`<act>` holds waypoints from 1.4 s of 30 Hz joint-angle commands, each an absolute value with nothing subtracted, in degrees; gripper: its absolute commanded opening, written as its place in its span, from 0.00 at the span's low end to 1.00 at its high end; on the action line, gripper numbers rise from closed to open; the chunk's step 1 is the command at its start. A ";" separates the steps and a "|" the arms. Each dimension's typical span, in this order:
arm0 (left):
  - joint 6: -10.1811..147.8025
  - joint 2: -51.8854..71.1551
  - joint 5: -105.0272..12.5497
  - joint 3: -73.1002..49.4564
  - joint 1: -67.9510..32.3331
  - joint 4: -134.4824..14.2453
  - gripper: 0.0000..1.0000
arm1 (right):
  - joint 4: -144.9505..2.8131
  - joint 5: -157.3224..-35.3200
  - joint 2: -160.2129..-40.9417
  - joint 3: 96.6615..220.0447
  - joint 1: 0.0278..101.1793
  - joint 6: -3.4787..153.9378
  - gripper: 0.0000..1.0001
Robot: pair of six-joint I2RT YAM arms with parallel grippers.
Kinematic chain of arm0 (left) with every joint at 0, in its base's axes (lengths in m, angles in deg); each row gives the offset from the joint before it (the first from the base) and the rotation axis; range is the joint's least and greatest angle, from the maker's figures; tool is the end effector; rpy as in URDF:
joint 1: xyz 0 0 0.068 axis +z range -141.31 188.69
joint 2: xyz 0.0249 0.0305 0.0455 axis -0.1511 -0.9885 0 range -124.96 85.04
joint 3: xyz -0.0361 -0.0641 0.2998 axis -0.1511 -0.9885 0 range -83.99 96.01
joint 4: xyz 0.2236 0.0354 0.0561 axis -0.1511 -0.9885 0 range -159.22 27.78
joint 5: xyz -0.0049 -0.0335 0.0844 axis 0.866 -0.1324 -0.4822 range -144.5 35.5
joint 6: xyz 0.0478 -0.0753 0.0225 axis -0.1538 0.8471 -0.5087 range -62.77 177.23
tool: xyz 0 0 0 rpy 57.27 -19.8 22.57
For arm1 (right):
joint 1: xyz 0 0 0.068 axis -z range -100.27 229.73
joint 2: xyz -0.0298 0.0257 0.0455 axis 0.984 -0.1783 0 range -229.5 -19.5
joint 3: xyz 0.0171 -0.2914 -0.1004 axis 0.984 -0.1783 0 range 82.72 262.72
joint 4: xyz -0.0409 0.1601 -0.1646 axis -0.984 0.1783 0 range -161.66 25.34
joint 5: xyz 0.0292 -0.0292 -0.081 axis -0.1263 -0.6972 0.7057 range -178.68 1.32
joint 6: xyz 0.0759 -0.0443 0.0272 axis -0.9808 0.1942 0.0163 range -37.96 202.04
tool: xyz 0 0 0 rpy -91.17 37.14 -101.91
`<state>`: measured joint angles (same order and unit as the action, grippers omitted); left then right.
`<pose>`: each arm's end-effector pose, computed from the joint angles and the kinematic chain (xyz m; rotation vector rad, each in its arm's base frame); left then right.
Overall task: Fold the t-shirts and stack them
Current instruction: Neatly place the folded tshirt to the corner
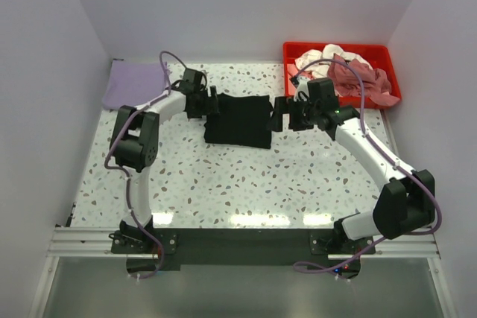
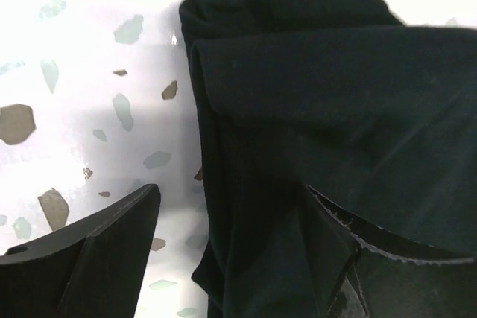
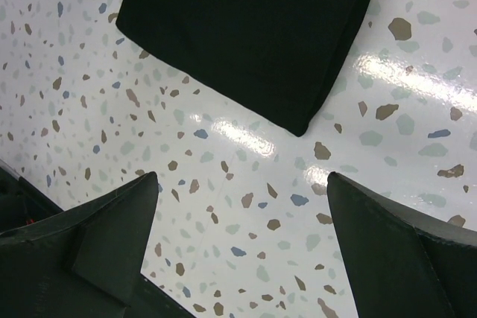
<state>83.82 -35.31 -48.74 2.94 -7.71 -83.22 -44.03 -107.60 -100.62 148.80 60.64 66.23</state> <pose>0.4535 -0.1421 0.1780 -0.1867 2.5611 -0.4220 0.2825 0.1261 0.3099 -0.2398 2.3543 0.6851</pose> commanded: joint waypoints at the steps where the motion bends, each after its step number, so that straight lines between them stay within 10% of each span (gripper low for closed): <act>1: 82.28 -35.81 -47.12 3.56 -8.97 -83.67 0.78 | -44.50 -107.05 -98.60 148.64 60.75 67.28 0.99; 16: 82.37 -41.69 -65.21 8.73 -16.27 -92.54 0.52 | -45.91 -106.08 -97.90 146.88 60.75 67.37 0.99; 25: 80.97 -43.72 -70.23 12.15 -16.97 -94.48 0.00 | -45.74 -103.89 -97.10 146.35 60.75 67.54 0.99; 42: 45.38 -35.28 -78.94 11.11 -3.99 -77.61 0.00 | -45.74 -99.49 -97.02 145.47 60.75 67.81 0.99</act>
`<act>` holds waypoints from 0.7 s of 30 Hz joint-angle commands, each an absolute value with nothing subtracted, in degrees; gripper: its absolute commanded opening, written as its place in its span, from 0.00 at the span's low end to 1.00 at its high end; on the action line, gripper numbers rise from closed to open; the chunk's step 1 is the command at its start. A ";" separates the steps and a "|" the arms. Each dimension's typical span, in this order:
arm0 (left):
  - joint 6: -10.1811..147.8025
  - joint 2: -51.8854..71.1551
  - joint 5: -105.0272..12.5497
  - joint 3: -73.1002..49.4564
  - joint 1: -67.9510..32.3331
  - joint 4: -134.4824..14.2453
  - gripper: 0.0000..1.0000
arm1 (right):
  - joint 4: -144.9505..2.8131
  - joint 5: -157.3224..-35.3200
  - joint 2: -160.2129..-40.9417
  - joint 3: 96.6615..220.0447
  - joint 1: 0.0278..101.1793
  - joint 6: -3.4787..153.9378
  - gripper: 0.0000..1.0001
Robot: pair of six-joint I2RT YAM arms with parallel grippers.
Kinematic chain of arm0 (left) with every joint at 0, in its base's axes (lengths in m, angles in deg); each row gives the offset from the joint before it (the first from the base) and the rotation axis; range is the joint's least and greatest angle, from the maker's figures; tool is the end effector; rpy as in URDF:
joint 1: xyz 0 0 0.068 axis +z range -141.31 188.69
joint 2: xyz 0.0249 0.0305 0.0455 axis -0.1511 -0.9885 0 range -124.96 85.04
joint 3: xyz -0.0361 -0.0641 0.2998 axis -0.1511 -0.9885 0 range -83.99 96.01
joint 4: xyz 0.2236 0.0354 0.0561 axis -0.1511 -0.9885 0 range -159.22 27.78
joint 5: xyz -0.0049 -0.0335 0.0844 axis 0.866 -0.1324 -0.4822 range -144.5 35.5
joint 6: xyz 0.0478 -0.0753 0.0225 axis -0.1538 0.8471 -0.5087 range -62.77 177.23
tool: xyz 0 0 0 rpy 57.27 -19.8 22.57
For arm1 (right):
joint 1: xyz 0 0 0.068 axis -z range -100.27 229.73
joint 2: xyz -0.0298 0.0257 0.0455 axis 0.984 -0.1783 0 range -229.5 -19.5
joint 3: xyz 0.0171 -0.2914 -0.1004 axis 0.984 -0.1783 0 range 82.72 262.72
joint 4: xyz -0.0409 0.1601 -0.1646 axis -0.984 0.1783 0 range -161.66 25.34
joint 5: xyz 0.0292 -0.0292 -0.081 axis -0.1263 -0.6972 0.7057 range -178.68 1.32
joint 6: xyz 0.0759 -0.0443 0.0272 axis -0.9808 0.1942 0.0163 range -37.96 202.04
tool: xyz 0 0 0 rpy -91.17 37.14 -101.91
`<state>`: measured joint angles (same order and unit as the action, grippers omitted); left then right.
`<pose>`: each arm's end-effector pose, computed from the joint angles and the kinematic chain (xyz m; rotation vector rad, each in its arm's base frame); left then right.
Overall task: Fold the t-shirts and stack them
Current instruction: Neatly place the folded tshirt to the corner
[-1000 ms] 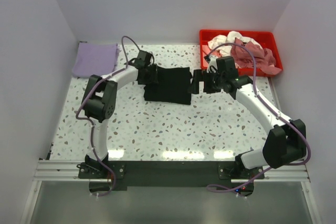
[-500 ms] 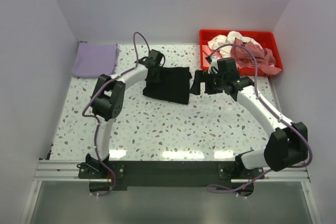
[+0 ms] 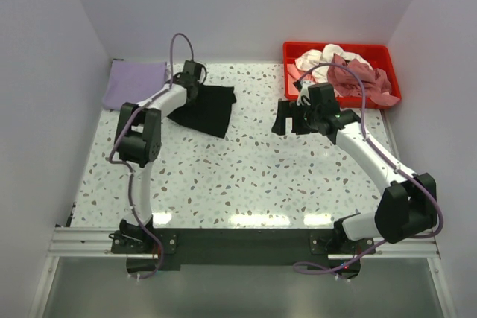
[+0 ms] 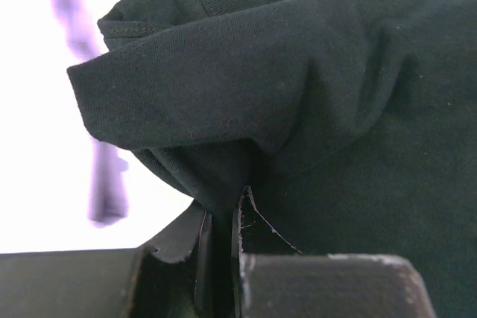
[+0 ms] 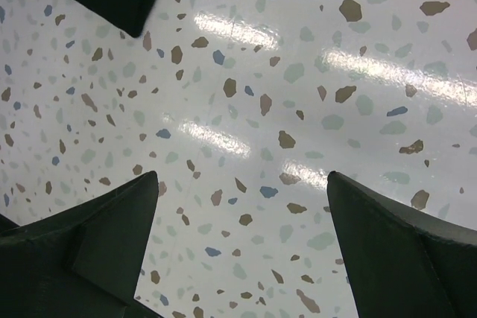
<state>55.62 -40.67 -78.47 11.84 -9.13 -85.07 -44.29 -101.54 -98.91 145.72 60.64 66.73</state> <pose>0.4884 -0.1217 0.1840 0.2372 2.4104 0.3929 0.2766 0.1152 0.2993 -0.1926 2.3715 0.5556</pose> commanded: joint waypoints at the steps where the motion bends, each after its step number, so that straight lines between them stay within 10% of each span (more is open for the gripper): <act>1: 44.15 -35.02 -78.59 11.19 -3.10 -76.99 0.00 | -45.74 -99.40 -97.19 145.47 60.75 67.98 0.99; 21: 26.38 -31.06 -77.09 16.03 9.91 -67.06 0.00 | -44.86 -96.33 -104.66 148.02 60.75 67.72 0.99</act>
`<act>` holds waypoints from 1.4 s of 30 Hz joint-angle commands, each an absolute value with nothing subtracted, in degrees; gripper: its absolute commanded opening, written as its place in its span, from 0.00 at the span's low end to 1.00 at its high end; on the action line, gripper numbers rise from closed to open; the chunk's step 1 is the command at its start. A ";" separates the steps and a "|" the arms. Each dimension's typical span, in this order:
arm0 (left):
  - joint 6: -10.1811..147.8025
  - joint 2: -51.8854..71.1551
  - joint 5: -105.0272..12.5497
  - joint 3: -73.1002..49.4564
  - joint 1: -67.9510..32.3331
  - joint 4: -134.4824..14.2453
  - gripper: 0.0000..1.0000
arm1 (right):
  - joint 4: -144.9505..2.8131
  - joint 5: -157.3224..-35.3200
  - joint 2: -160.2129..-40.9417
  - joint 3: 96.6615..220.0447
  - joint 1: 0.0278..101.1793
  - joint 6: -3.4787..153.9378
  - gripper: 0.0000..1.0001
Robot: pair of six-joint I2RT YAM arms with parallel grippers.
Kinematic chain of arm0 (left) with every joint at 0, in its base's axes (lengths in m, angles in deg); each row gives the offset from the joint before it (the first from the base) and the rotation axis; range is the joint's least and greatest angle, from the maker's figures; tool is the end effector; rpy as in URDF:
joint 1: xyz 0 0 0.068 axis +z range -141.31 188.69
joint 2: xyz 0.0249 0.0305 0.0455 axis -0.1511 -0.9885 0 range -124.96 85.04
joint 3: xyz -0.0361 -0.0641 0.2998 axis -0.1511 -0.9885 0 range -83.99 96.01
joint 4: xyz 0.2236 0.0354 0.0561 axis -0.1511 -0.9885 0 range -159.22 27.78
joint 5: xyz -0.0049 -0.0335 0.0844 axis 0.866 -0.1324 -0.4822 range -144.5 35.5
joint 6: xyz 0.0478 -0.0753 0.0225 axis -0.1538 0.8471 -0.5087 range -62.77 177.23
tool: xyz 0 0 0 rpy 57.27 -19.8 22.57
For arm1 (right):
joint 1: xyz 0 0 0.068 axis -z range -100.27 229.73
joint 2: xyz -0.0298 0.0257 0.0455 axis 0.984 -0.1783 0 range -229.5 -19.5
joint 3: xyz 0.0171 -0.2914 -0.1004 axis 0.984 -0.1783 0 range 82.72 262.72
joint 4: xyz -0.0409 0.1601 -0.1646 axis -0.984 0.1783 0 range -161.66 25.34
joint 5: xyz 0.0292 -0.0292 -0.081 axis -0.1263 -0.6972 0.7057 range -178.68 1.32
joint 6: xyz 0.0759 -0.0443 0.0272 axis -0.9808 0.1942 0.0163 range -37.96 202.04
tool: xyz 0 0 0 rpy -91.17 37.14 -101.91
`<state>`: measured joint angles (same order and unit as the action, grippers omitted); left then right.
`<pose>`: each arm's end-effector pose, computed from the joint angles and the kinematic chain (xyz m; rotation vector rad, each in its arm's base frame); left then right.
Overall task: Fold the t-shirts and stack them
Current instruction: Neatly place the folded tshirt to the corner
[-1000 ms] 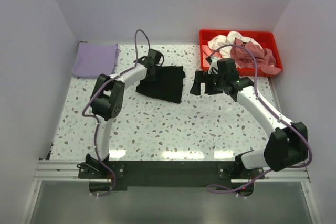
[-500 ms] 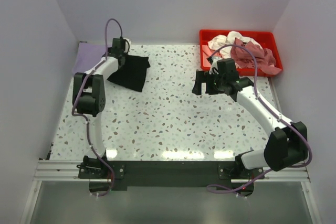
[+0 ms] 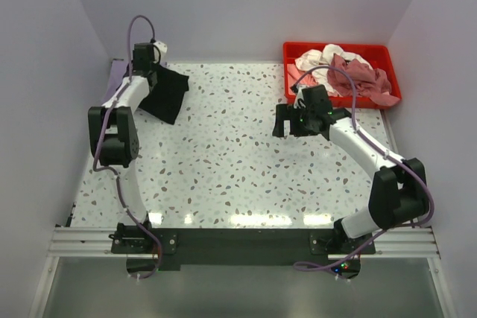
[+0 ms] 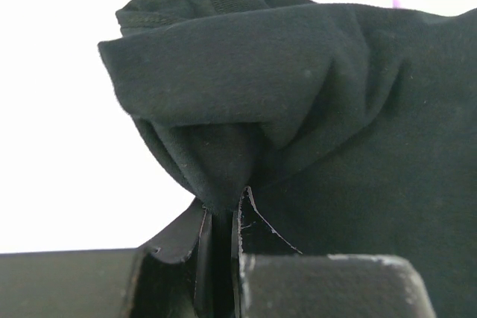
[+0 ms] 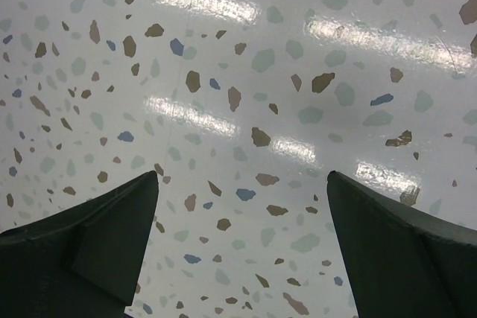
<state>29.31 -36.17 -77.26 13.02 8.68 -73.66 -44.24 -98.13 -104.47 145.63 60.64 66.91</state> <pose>0.5184 0.0319 0.2501 0.3123 2.2039 0.7067 0.2943 0.1162 0.2700 -0.1609 2.4691 0.4637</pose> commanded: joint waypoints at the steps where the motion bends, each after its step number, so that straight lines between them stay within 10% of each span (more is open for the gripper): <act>1: 26.47 -30.54 -76.65 16.12 10.09 -66.45 0.00 | -44.77 -96.24 -104.75 148.11 60.75 67.72 0.99; 42: 27.70 -28.42 -70.76 19.19 10.97 -67.06 0.00 | -43.72 -94.04 -105.72 149.08 60.75 67.63 0.99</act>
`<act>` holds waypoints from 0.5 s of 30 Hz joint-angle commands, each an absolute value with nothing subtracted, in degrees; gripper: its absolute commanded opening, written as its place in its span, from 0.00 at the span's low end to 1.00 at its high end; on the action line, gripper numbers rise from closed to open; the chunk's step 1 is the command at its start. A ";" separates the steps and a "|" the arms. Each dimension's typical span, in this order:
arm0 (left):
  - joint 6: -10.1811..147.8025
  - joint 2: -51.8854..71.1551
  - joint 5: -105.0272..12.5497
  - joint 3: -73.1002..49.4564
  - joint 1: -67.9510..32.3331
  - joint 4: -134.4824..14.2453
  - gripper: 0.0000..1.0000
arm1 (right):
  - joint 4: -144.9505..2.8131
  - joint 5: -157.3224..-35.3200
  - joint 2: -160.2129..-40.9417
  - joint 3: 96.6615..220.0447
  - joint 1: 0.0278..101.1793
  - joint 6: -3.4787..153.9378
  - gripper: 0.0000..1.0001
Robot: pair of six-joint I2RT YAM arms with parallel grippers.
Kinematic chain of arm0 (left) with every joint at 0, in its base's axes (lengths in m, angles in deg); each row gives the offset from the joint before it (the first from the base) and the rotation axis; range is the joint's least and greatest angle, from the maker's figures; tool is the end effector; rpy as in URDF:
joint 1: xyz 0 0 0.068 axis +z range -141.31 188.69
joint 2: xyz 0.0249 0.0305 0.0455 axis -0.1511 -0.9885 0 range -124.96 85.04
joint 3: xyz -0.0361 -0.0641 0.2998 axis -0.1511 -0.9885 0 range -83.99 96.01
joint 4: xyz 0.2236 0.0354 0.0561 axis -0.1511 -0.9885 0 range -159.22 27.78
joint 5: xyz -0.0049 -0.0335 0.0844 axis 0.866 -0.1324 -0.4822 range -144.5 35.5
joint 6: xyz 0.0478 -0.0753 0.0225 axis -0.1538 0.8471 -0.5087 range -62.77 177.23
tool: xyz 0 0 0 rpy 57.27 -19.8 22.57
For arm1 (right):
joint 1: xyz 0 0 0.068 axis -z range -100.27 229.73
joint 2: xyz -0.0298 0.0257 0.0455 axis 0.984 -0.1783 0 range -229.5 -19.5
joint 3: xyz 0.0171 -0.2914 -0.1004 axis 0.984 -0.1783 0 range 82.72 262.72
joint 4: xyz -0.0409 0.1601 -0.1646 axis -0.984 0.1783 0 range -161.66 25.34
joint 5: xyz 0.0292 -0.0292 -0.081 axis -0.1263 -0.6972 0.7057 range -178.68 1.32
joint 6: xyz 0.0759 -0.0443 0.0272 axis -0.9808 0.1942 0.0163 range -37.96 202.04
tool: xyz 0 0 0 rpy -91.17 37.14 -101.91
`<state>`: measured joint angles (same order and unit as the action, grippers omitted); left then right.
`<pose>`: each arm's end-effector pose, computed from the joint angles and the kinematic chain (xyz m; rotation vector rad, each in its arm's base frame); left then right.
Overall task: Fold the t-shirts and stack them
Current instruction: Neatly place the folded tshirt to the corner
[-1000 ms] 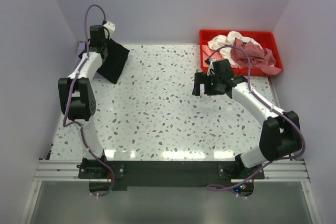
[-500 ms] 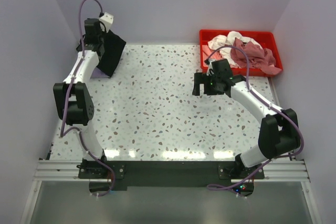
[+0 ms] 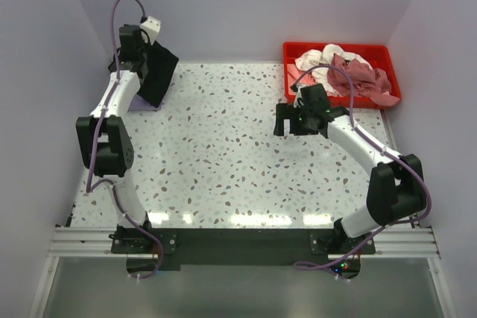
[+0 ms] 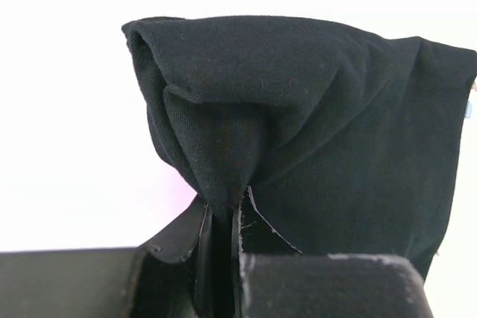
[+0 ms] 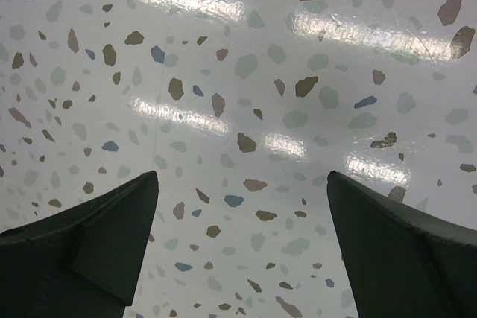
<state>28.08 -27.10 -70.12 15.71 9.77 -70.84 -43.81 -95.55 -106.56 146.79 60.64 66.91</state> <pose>0.4987 0.0317 0.3494 0.2970 1.9511 0.6119 0.3030 0.1153 0.2644 -0.1393 2.4894 0.4037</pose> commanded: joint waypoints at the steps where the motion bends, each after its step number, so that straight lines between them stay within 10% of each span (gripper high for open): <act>1: 27.61 -28.95 -70.67 19.45 11.06 -67.06 0.00 | -43.63 -93.87 -105.63 149.08 60.75 67.63 0.99; 15: 29.02 -39.93 -69.89 26.49 15.63 -67.50 0.00 | -43.01 -91.58 -105.72 149.16 60.83 67.81 0.99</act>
<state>28.13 -38.94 -70.14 22.86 14.43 -70.60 -43.26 -92.87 -106.54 146.81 60.64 66.93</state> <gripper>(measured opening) 0.095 0.987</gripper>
